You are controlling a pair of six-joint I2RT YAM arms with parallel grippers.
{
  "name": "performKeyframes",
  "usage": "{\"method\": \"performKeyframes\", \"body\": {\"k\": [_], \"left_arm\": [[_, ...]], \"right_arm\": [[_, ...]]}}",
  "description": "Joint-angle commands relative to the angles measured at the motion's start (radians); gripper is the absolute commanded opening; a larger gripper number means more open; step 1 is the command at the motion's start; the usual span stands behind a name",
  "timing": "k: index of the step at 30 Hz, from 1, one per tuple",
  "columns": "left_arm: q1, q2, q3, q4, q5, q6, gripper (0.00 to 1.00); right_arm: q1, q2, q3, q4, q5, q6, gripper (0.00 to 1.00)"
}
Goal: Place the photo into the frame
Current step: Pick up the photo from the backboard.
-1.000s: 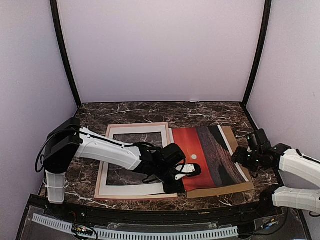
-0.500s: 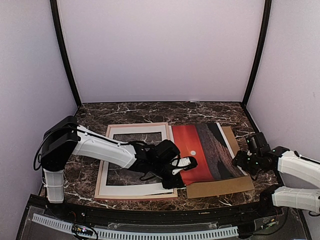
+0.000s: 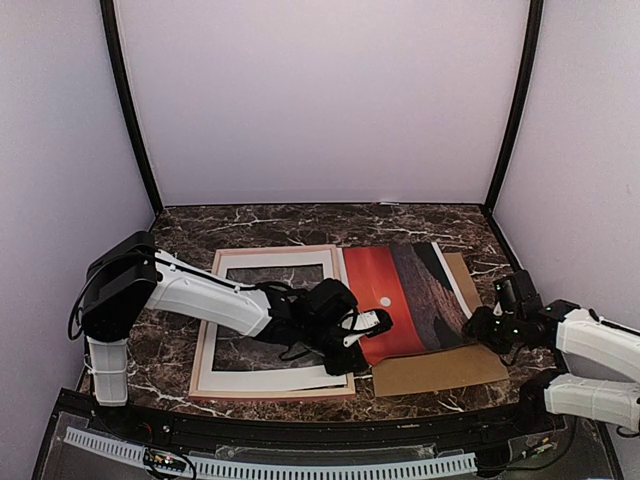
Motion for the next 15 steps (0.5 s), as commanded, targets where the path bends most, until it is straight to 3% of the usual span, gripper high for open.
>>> {"method": "performKeyframes", "body": {"k": [1, 15], "left_arm": [[0.005, -0.044, -0.024, 0.012, -0.014, -0.011, 0.42], [0.005, -0.033, -0.025, 0.013, -0.026, -0.018, 0.48]], "right_arm": [[-0.013, -0.03, -0.005, 0.048, -0.043, 0.002, 0.49], [-0.032, -0.067, 0.046, -0.008, -0.027, -0.043, 0.14]]}}
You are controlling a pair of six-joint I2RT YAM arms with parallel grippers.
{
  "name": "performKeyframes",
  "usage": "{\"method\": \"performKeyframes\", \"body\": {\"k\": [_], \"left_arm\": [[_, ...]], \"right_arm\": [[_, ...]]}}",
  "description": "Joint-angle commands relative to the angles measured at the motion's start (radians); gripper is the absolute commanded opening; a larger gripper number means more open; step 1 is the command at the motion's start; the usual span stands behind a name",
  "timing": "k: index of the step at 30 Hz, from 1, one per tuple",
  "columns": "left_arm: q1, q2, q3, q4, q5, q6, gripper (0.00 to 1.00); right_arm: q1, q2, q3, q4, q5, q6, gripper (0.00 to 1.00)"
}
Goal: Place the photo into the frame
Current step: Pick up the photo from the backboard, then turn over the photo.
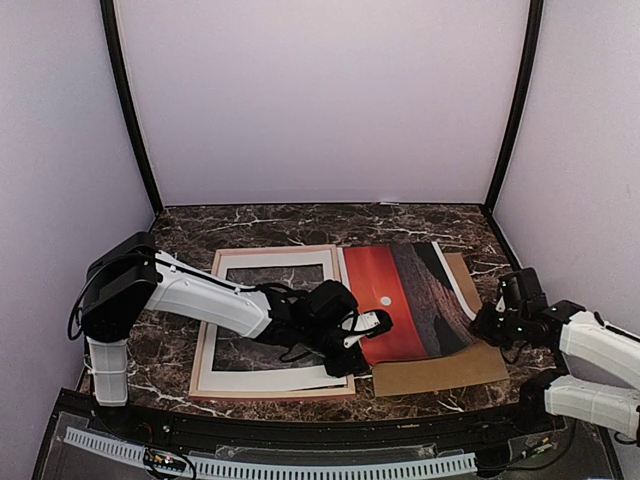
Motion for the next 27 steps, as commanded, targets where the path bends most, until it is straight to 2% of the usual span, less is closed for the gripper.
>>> {"method": "performKeyframes", "body": {"k": [1, 4, 8, 14, 21, 27], "left_arm": [[0.005, -0.032, -0.016, 0.002, -0.011, -0.012, 0.51], [0.005, -0.035, -0.005, -0.004, -0.014, -0.027, 0.58], [0.005, -0.057, 0.009, -0.011, -0.049, -0.05, 0.69], [0.01, -0.124, 0.012, -0.018, -0.121, -0.122, 0.96], [0.091, -0.213, 0.026, -0.082, -0.041, -0.262, 0.99], [0.207, -0.298, -0.031, -0.08, 0.008, -0.429, 0.99]], "right_arm": [[-0.004, -0.01, 0.049, -0.023, 0.016, -0.029, 0.1], [-0.004, -0.007, 0.072, -0.028, 0.017, -0.042, 0.0], [-0.003, -0.005, 0.139, -0.071, 0.04, -0.067, 0.0], [0.003, 0.003, 0.383, -0.257, 0.191, -0.151, 0.0], [0.049, 0.107, 0.722, -0.473, 0.458, -0.269, 0.0], [0.258, 0.232, 0.879, -0.534, 0.631, -0.287, 0.0]]}}
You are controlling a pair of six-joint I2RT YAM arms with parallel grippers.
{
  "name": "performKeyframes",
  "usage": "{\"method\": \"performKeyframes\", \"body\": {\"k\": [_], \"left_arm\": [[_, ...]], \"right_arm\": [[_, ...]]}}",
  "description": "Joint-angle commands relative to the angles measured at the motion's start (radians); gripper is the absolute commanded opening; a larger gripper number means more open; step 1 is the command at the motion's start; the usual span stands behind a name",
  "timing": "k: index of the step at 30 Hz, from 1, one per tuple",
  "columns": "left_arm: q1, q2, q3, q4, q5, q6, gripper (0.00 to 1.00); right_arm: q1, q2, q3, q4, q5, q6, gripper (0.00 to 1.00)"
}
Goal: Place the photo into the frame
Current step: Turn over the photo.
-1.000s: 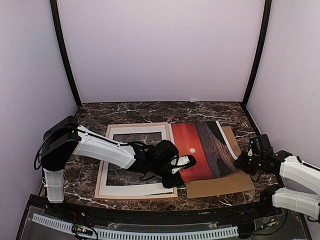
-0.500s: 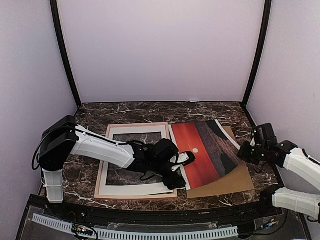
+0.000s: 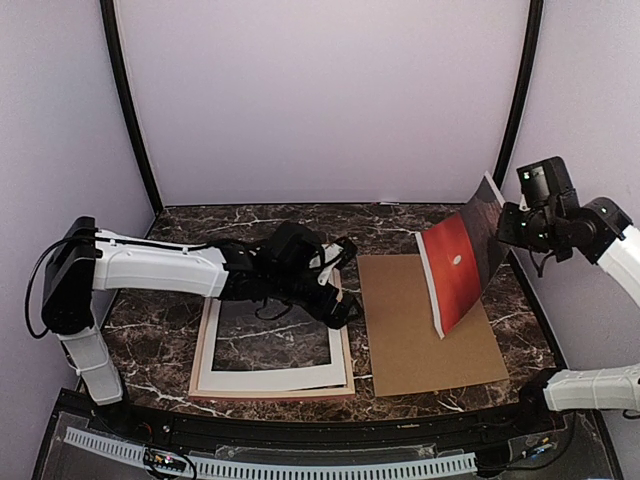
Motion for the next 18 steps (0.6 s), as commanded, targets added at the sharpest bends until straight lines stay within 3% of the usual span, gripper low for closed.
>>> {"method": "performKeyframes", "body": {"k": [1, 8, 18], "left_arm": [[0.101, -0.105, -0.044, -0.018, 0.076, -0.187, 0.99], [0.197, -0.186, -0.137, 0.017, 0.108, -0.285, 0.99], [0.342, -0.319, -0.268, 0.025, 0.118, -0.394, 0.99]], "right_arm": [[0.169, 0.104, 0.08, -0.087, 0.21, -0.031, 0.0], [0.489, 0.416, 0.222, -0.117, 0.363, 0.017, 0.0], [0.739, 0.76, 0.391, -0.026, 0.305, -0.013, 0.0]]}}
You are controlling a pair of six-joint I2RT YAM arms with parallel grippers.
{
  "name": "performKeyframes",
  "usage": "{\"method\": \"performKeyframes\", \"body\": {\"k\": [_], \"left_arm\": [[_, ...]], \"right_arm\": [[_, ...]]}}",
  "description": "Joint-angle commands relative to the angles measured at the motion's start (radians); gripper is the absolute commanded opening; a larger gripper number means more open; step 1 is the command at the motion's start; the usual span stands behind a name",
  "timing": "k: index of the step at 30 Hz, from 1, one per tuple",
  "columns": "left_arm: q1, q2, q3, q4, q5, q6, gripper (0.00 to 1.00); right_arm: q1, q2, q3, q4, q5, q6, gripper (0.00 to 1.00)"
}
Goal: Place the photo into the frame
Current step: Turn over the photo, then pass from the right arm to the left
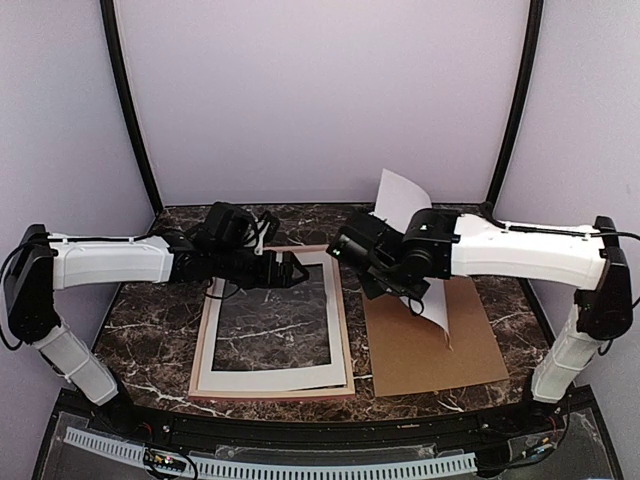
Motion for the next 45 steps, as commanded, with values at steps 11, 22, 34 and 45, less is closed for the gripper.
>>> {"method": "performKeyframes", "body": {"k": [11, 22, 34, 45], "left_arm": [[0.201, -0.084, -0.141, 0.12, 0.217, -0.168, 0.99], [0.202, 0.097, -0.164, 0.311, 0.328, -0.281, 0.97], [0.176, 0.256, -0.095, 0.406, 0.409, -0.338, 0.87], [0.14, 0.328, -0.048, 0.458, 0.432, -0.373, 0.61]], "right_arm": [[0.168, 0.344, 0.242, 0.109, -0.118, -0.027, 0.0], [0.182, 0.391, 0.215, 0.208, -0.195, -0.011, 0.0], [0.183, 0.422, 0.213, 0.245, -0.218, -0.022, 0.0], [0.185, 0.426, 0.208, 0.266, -0.242, -0.035, 0.0]]}}
